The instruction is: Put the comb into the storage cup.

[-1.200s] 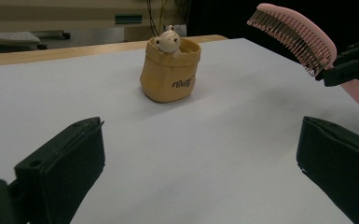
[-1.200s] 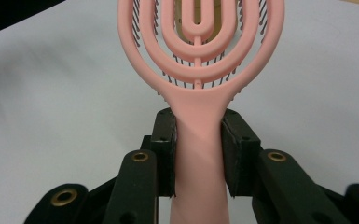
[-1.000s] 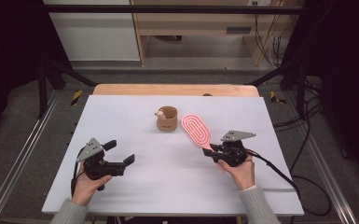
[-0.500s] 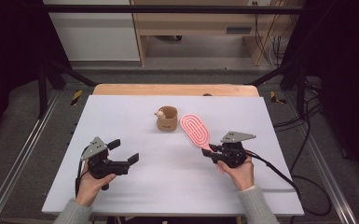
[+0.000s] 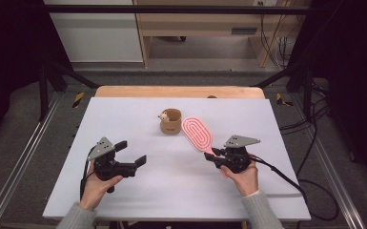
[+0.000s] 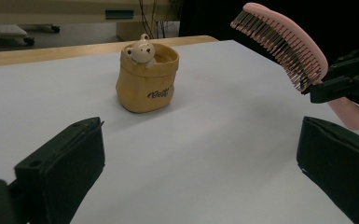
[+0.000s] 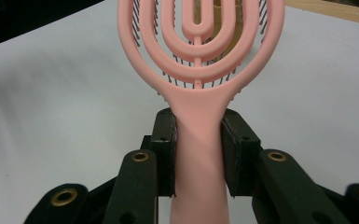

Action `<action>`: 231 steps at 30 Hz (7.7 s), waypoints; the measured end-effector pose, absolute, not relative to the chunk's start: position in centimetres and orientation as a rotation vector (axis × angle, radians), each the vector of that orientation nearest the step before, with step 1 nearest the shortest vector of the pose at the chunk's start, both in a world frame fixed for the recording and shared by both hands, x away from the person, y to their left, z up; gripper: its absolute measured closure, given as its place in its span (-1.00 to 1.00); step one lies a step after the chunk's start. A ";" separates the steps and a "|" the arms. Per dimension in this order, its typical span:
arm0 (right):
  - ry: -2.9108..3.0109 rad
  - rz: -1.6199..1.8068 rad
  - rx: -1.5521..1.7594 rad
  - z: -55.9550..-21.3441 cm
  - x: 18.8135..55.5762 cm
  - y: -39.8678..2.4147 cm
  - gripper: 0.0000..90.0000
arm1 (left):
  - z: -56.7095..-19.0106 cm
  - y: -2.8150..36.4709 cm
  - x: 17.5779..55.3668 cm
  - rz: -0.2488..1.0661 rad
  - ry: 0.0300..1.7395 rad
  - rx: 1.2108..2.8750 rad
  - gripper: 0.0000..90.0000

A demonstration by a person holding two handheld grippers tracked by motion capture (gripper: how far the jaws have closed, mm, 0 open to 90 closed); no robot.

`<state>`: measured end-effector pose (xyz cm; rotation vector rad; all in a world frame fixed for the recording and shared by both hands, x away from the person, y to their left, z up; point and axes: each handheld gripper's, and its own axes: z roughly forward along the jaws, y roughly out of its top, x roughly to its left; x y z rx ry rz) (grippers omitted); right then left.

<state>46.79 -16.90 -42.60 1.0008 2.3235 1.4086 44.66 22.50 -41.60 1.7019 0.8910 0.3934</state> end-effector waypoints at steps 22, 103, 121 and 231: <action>2.307 1.425 0.960 -42.6 46.3 -16.2 0.54 | -40.0 19.4 45.4 0.329 0.859 1.692 -0.98; 2.247 1.493 0.907 -42.2 45.7 -16.2 0.54 | -38.4 11.7 47.3 0.233 0.803 1.728 -1.00; 2.238 1.528 0.894 -42.1 45.5 -16.2 0.54 | -38.0 9.8 47.7 0.221 0.798 1.721 -1.00; 2.247 1.569 0.808 -42.2 45.4 -15.7 0.56 | -37.9 7.2 47.5 0.082 0.898 1.581 0.38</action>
